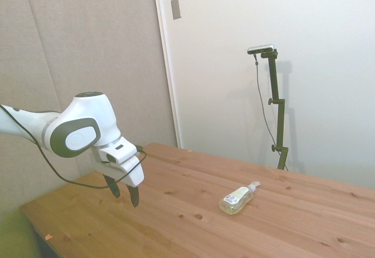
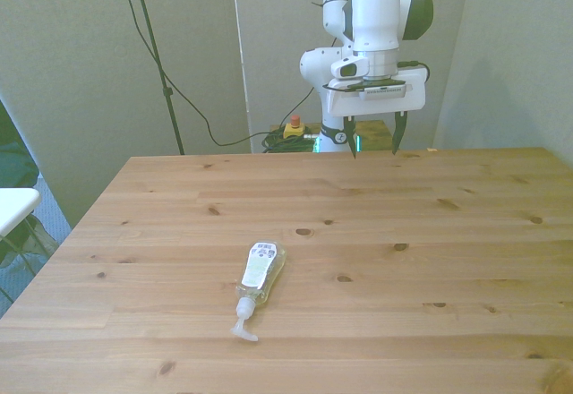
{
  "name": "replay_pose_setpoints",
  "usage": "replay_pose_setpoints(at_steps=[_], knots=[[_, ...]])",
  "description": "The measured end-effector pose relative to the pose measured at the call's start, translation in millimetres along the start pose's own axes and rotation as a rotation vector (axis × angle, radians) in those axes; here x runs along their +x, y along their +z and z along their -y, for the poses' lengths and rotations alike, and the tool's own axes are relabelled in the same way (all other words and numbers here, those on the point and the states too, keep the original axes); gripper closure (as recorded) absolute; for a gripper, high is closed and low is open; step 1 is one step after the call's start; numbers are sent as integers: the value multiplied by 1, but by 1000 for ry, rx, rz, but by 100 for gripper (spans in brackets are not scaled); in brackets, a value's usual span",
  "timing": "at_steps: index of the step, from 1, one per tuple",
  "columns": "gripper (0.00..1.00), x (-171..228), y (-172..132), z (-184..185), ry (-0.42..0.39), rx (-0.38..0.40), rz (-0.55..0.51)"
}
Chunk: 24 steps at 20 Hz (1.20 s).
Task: Stand the sanitizer
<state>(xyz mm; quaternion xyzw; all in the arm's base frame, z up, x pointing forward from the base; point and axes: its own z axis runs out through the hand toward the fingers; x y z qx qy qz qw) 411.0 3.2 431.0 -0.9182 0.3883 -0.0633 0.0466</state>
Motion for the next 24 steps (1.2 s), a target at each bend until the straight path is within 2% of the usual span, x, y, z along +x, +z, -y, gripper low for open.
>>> replay_pose_setpoints(at_steps=[5,11,14,15,17,19,24], knots=[[0,16,-5,-2,47,-20,-40],[0,133,-18,-16,185,-9,-131],[0,187,-22,-4,238,7,-174],[0,224,-19,19,272,27,-203],[0,229,-22,20,278,22,-242],[0,241,-16,20,303,23,-290],[0,310,23,21,378,27,-351]])
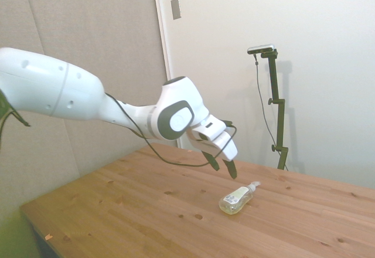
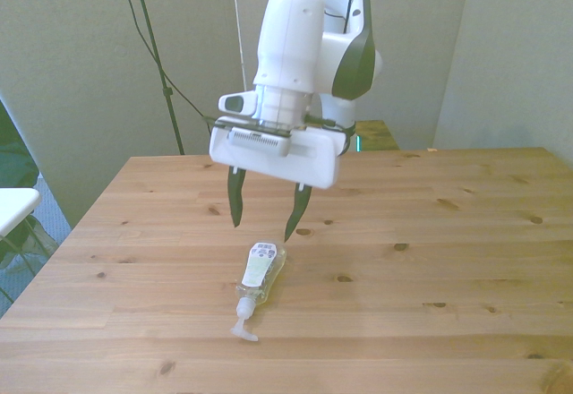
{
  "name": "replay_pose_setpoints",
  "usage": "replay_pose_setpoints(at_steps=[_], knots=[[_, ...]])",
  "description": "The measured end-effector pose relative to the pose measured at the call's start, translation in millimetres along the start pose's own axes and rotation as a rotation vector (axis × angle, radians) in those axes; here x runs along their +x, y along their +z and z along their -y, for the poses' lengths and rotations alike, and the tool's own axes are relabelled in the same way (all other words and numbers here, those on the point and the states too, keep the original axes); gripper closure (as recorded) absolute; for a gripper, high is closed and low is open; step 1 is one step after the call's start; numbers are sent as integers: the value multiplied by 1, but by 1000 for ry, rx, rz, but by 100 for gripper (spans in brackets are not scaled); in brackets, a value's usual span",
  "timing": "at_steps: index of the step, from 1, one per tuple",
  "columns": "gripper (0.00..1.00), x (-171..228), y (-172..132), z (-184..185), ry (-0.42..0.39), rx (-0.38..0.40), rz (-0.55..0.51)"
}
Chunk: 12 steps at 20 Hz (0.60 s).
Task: Stand the sanitizer
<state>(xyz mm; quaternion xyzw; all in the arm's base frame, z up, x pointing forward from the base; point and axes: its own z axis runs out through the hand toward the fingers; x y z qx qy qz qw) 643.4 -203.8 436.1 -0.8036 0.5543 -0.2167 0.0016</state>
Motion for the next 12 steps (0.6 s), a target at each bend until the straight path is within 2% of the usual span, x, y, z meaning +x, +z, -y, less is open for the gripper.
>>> replay_pose_setpoints(at_steps=[4,12], knots=[[0,12,39,31,36,-1,27],[0,8,84,57,12,-62,52]])
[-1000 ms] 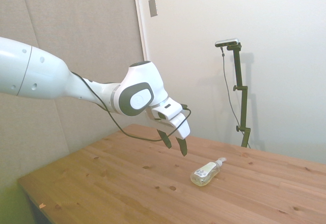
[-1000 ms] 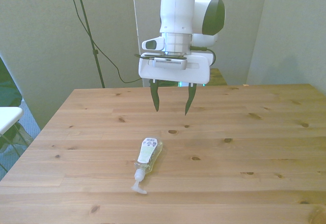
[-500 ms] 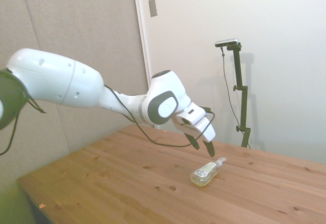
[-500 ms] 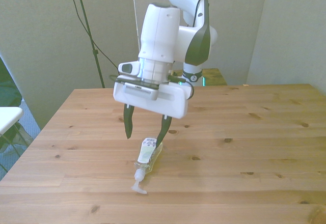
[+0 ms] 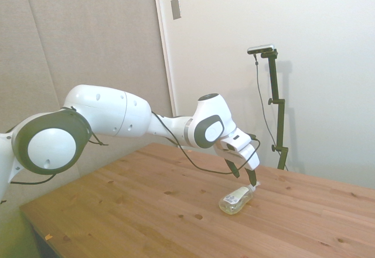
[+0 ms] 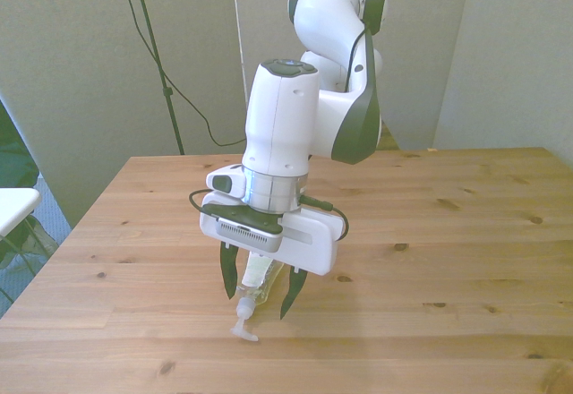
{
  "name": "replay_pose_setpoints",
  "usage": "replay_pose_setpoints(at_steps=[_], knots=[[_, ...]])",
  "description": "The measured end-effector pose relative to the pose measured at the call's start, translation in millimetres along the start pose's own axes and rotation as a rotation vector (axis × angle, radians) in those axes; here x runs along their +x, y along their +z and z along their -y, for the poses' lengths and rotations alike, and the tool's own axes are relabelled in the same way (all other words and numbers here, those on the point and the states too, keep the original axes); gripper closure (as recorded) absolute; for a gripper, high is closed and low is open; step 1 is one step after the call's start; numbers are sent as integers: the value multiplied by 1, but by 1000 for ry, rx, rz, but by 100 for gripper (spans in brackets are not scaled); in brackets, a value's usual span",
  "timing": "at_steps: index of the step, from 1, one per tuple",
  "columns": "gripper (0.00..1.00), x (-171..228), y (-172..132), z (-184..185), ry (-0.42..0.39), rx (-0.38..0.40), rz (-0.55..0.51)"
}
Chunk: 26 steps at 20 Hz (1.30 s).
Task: Stand the sanitizer
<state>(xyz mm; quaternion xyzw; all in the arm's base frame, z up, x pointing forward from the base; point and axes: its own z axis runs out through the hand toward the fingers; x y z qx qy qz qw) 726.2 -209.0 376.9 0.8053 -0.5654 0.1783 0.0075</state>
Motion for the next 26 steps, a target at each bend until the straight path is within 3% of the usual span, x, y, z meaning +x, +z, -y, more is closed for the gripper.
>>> replay_pose_setpoints(at_steps=[8,9,26], knots=[[0,4,19,-6,8,-32,4],[100,5,20,-7,9,-34,4],[100,14,27,-14,31,-53,36]])
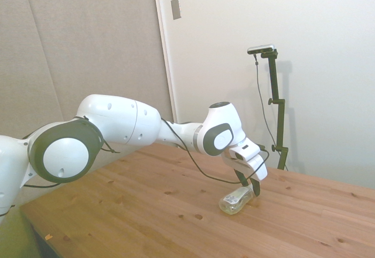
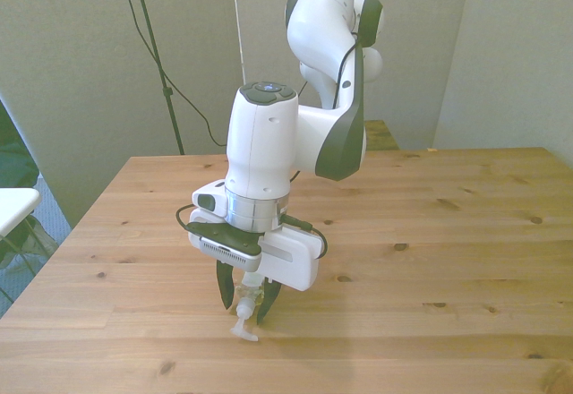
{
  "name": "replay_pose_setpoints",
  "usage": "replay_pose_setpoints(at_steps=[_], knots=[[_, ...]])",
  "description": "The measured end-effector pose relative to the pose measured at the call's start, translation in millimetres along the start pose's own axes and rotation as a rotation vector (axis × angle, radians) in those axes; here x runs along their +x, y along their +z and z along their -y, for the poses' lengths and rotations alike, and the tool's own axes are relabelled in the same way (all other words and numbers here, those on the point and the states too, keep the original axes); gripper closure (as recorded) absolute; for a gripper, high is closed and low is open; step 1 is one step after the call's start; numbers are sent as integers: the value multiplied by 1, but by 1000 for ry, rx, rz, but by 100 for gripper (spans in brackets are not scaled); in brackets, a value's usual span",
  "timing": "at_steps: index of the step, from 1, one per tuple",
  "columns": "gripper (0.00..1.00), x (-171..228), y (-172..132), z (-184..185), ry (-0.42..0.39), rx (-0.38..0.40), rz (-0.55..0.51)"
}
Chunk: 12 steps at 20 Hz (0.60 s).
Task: Stand the sanitizer
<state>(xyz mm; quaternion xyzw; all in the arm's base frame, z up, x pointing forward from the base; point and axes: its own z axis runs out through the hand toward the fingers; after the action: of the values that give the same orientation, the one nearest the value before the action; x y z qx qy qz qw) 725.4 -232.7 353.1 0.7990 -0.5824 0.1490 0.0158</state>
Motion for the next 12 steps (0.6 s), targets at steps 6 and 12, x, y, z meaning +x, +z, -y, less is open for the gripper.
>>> replay_pose_setpoints(at_steps=[6,12], knots=[[100,3,-1,-1,0,2,10],[100,4,-3,-1,-15,0,19]])
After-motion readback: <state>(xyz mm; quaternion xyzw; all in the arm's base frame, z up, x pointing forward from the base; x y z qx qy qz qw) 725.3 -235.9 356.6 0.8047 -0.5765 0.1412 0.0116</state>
